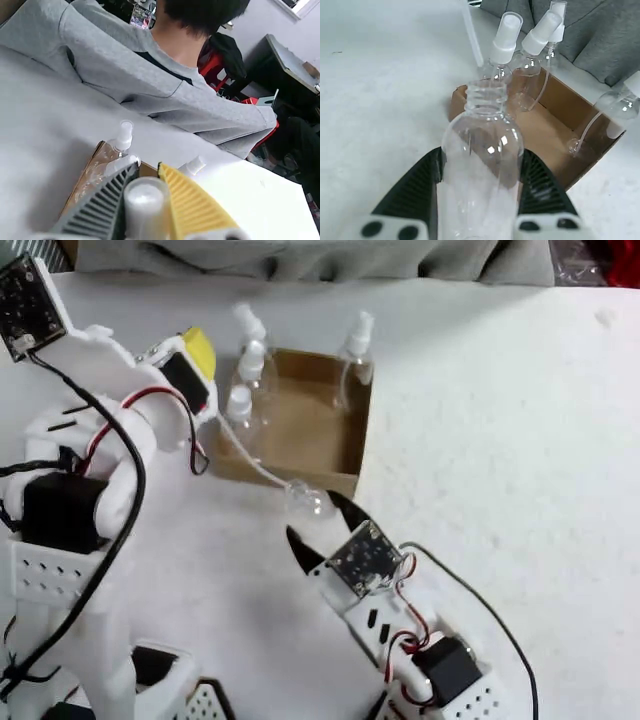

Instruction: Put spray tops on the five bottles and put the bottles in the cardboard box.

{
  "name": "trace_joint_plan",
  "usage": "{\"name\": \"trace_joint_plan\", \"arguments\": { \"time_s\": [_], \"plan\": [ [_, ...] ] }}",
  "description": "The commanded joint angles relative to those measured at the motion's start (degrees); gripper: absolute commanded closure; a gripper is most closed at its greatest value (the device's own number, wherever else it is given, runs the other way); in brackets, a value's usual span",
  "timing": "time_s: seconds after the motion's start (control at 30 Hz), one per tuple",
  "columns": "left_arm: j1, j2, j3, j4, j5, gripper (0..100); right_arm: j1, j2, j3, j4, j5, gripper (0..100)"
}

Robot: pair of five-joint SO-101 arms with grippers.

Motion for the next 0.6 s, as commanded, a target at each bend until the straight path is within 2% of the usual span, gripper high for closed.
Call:
{"name": "trace_joint_plan", "arguments": {
  "time_s": [0.0,0.3,0.57],
  "plan": [
    [0.84,0.31,0.97,-1.85,-0.26,98,-0.4,-0.57,-4.22,0.13,0.7,98.2],
    [1.71,0.31,4.57,-6.77,2.99,98,-0.75,-0.57,-4.22,0.4,0.7,98.2],
    [1.71,0.31,7.38,-6.24,2.99,98,-0.48,-0.57,-4.22,0.4,0.7,98.2]
  ]
}}
